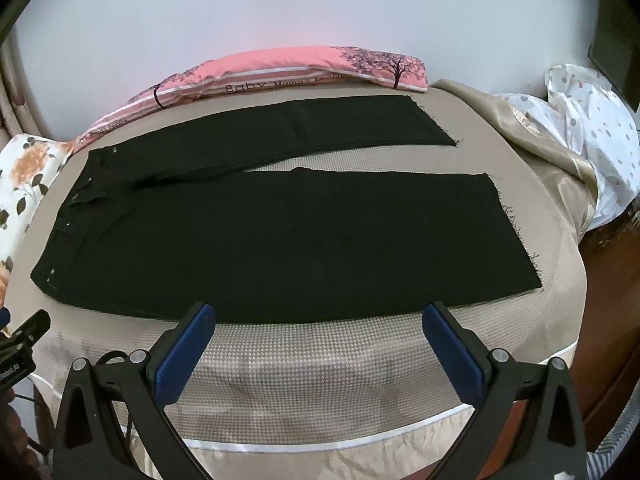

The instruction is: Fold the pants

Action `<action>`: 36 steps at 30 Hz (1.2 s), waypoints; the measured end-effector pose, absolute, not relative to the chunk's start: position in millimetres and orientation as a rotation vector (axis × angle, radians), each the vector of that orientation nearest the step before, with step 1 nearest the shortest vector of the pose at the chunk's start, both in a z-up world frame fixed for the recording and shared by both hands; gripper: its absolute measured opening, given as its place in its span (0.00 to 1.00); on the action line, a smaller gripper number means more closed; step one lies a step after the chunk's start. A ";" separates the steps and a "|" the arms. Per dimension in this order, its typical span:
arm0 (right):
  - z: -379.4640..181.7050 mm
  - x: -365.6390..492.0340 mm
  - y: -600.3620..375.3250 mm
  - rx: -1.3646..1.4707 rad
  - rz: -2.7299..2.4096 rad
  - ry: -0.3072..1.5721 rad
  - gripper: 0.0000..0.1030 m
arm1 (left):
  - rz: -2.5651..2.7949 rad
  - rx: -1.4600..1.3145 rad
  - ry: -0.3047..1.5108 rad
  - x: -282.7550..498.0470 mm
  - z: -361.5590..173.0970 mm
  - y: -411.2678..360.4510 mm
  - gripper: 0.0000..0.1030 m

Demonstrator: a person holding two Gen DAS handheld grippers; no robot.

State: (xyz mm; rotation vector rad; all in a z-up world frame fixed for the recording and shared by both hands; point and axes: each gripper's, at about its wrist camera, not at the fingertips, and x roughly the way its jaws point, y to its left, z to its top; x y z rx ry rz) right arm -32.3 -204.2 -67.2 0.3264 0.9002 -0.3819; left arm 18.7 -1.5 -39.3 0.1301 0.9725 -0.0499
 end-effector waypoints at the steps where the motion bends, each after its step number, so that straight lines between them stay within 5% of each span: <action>1: -66.6 -31.7 -204.0 0.323 -0.383 0.902 1.00 | -0.049 0.131 0.974 18.6 -39.3 -1.3 1.00; 36: -63.5 25.7 -210.9 0.289 -0.345 0.876 1.00 | -0.096 -0.029 1.007 59.0 -51.2 26.4 1.00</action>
